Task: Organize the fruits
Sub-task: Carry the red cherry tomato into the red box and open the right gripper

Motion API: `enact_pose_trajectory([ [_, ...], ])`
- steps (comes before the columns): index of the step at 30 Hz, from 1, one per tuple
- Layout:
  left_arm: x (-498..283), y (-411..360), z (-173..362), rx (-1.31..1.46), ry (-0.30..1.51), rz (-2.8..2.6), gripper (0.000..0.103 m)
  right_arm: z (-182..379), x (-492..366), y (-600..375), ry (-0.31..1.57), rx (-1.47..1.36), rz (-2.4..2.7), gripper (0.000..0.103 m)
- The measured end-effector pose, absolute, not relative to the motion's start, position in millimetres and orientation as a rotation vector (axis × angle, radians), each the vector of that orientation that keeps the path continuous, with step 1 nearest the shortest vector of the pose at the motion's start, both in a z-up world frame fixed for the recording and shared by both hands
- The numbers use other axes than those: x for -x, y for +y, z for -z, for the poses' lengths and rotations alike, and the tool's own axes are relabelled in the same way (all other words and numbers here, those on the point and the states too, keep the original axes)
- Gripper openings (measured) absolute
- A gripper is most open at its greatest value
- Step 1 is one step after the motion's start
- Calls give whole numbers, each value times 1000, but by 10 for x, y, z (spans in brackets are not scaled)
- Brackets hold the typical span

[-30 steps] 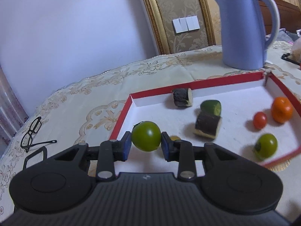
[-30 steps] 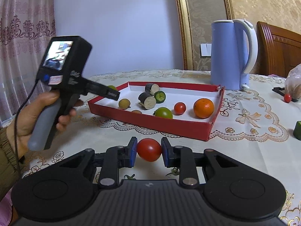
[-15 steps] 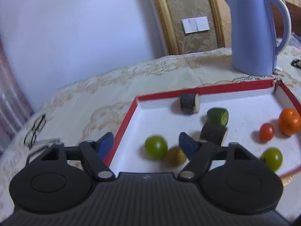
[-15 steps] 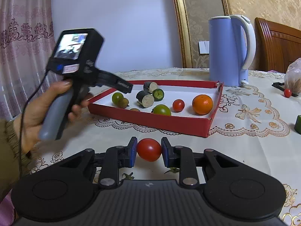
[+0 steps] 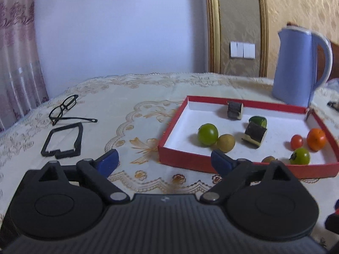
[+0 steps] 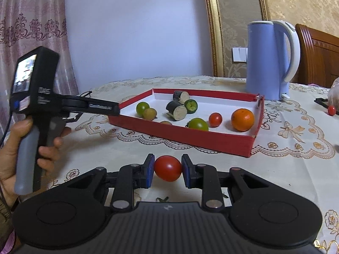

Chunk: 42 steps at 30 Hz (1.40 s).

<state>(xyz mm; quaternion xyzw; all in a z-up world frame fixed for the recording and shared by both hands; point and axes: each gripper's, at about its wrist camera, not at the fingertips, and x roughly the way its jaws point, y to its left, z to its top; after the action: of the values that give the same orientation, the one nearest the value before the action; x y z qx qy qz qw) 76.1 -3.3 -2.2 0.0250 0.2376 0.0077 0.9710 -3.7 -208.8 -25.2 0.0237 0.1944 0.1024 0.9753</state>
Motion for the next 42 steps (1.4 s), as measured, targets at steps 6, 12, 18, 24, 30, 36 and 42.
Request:
enact_pose_trajectory([
  [6, -604, 103, 86, -13, 470, -51, 95, 232, 30, -2023, 391, -37, -212, 27],
  [12, -624, 157, 180, -8, 487, -99, 98, 190, 22, -1988, 381, -23, -211, 27],
  [18, -633, 200, 200, 9, 494, -116, 99, 135, -24, -2006, 368, -27, -195, 27],
  [24, -650, 245, 211, 39, 506, -118, 100, 56, -76, -2037, 347, -35, -186, 27],
  [30, -650, 254, 213, 48, 506, -113, 101, -29, -149, -2034, 331, -22, -176, 27],
  [36, -621, 229, 209, 38, 488, -121, 103, -137, -350, -1988, 325, 5, -174, 27],
  [42, -604, 194, 206, 18, 476, -126, 103, -205, -722, -1993, 345, 1, -149, 27],
])
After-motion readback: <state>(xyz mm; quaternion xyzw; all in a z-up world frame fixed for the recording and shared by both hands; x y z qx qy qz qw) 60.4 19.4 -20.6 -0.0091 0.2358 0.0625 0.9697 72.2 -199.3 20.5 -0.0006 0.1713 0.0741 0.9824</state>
